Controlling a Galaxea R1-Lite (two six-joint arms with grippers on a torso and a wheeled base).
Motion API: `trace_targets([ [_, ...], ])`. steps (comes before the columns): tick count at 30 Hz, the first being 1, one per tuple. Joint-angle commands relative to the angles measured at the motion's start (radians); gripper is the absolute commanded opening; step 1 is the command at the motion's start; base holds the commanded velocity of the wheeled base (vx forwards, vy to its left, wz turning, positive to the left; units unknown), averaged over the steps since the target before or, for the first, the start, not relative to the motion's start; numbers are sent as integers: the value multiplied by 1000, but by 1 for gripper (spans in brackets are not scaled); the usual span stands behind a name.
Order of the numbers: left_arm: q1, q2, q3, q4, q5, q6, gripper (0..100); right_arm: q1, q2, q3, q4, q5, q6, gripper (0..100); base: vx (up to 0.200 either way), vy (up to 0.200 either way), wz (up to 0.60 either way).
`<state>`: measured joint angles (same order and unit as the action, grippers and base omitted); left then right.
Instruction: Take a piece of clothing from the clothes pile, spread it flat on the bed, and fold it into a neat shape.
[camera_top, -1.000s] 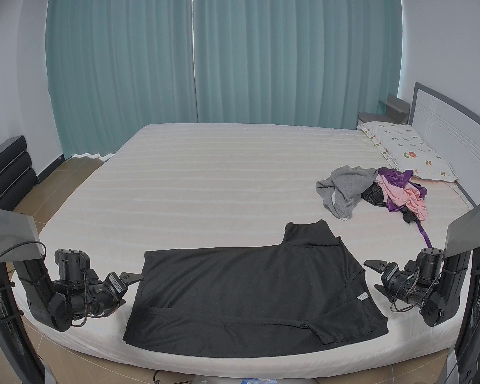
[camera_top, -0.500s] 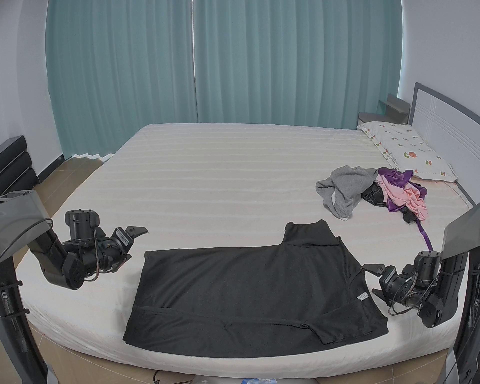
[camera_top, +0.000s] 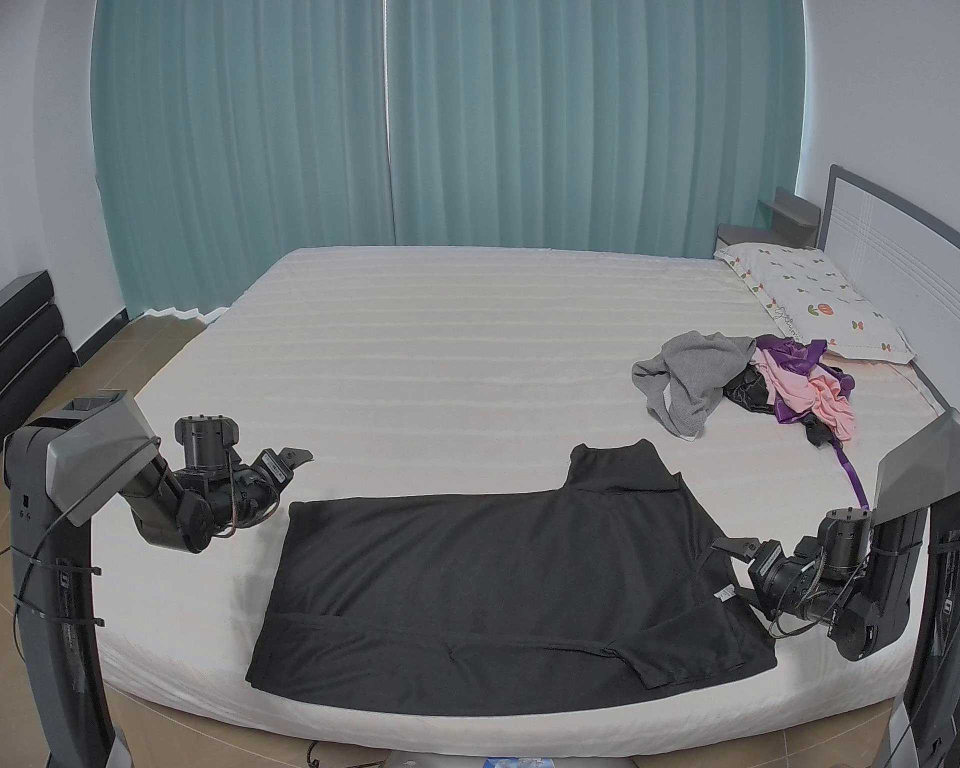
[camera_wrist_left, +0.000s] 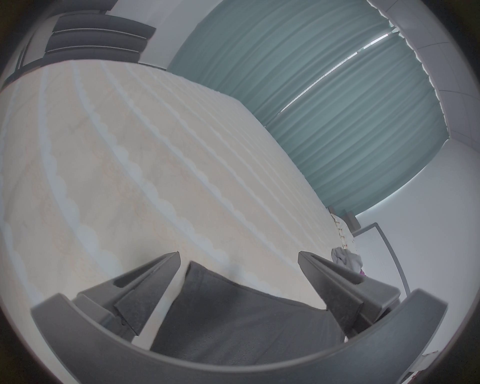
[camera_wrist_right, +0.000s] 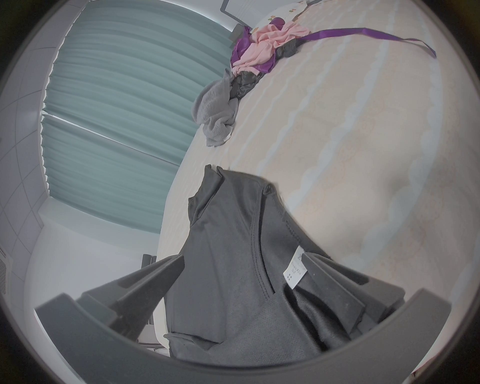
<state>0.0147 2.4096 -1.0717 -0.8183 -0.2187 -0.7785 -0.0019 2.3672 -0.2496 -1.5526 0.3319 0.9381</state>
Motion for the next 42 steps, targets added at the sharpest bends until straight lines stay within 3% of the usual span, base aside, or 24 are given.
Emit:
trace_targets([
  [1,-12,49,-14,-2,1,1,100,7,10,0,-15,-1,-1,100,0,0,0],
  [13,-30,72,-20,-13,1,8,100,8,12,-2,-15,-2,-1,100,0,0,0],
  [18,-44,97,-20,-19,45,50,100,8,12,-2,-15,-2,-1,100,0,0,0],
  [26,-48,108,-24,-25,55,59,100,8,12,-2,-15,-2,-1,100,0,0,0],
  [27,-48,108,-24,-25,55,59,0,8,12,-2,-15,-2,-1,100,0,0,0],
  [32,-48,100,-13,-47,61,54,0,-6,3,-8,-15,1,4,100,0,0,0],
  [42,-41,95,-20,-71,153,25,0,-6,-69,-11,-14,-17,-7,100,0,0,0],
])
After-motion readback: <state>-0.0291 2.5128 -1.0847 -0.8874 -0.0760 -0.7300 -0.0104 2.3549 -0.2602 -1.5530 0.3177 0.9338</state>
